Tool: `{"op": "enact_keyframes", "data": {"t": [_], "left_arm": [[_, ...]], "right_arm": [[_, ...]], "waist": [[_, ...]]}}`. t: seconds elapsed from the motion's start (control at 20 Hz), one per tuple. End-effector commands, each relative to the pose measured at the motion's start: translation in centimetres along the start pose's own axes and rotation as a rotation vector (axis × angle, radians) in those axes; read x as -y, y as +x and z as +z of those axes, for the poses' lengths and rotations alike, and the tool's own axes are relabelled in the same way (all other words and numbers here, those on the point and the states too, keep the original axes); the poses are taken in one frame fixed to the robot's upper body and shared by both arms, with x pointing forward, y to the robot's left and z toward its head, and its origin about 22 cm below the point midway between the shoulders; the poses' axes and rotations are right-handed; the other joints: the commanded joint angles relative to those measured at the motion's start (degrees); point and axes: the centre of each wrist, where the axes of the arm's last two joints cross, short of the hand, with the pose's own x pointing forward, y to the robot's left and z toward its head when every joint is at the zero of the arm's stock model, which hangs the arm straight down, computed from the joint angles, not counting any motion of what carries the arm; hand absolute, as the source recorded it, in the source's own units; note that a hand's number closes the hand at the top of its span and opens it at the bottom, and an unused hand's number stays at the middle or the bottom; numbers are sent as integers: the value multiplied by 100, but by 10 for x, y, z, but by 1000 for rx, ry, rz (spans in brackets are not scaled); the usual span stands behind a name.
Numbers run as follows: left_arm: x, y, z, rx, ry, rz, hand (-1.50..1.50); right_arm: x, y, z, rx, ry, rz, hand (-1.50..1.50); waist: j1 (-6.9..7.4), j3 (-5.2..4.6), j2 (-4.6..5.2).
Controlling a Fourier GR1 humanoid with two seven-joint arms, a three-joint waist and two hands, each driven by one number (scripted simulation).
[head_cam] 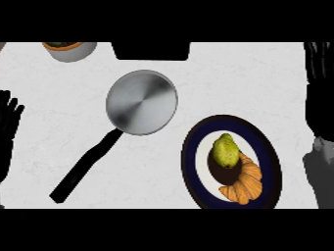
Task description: Pick the pear from the plate and place it in the pan
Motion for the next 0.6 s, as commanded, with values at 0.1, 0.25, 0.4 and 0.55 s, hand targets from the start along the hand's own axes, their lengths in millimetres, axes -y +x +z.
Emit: {"op": "enact_keyframes", "data": {"t": [0.1,0.25,0.4,0.55], "left_arm": [[-14,-15,-12,-163,44,-148,0],[-44,-35,-1,-276,61,-311,0],[-34,-37,4,-271,35,-249,0],[-46,-47,5,-362,58,-283,0]], "right_arm": [[4,-20,15,-37,-23,-326,-150],[5,-44,32,-85,-70,-619,-150],[96,-50,66,-340,-94,322,150],[57,-101,123,-442,-741,-442,150]], "waist": [[-63,170,23],[-44,217,121],[-129,13,376],[-290,208,92]]}}
